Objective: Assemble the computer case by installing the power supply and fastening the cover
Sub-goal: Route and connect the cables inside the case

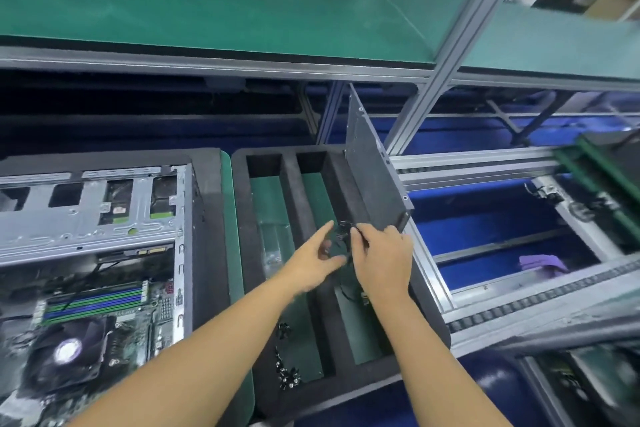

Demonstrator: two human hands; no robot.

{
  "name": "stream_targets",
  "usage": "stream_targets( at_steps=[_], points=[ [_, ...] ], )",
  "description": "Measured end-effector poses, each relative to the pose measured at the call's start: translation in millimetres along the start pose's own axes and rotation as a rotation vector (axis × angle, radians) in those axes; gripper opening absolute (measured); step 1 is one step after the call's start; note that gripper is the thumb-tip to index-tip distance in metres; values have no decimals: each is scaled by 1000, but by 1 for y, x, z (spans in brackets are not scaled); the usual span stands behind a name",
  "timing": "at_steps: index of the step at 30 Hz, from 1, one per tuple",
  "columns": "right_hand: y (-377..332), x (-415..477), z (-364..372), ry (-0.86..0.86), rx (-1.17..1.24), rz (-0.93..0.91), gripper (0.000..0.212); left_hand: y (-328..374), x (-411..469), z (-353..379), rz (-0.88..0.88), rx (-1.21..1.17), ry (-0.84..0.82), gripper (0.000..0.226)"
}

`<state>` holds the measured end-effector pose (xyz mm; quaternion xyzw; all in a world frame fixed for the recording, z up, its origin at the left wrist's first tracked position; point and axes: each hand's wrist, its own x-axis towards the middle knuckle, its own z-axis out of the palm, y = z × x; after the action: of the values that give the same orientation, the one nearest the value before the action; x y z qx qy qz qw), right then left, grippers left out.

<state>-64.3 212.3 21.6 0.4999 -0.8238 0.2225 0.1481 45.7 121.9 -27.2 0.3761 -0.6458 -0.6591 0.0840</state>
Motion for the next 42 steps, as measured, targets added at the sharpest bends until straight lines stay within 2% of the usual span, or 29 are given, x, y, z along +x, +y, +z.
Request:
stream_targets(
  at_steps=[1,3,4,8,11,13,15,18,21,25,27,29,33,36,39,42],
  points=[
    [-4,1,-5,-13,69,0,4,2,-1,0,15,-3,31,59],
    [-12,2,-15,-87,204,94,15,8,-3,-1,32,43,104,23],
    [-15,3,-19,-106,267,155,19,10,-5,-1,35,16,123,12],
    [-32,14,-40,-113,447,293,19,15,-19,-12,-106,-202,268,23],
    [-45,23,-52,-193,673,385,21,22,-37,-40,-129,-34,368,38],
    [-55,27,-57,-277,966,488,25,34,-47,-58,-77,-18,406,41],
    [-70,29,-59,-389,1284,551,28,51,-57,-75,22,-161,385,37],
    [-104,29,-59,-549,1599,558,35,68,-83,-102,202,-415,261,31],
    [-142,29,-60,-698,1794,516,32,64,-114,-131,315,-525,154,27],
    [-187,27,-57,-868,1971,442,33,49,-158,-172,355,-595,80,19],
    [-208,25,-53,-917,2009,419,29,41,-178,-193,338,-538,135,18],
    [-227,22,-46,-891,1974,501,25,31,-192,-211,308,-411,264,22],
    [-259,5,-20,-713,1592,720,24,0,-215,-235,182,-173,494,25],
    [-279,-15,-5,-693,1465,746,21,-20,-227,-243,176,-116,519,25],
    [-293,-30,4,-649,1494,713,11,-30,-231,-247,193,-29,552,24],
    [-302,-44,11,-614,1393,636,9,-40,-230,-246,138,-132,556,25]
  ],
)
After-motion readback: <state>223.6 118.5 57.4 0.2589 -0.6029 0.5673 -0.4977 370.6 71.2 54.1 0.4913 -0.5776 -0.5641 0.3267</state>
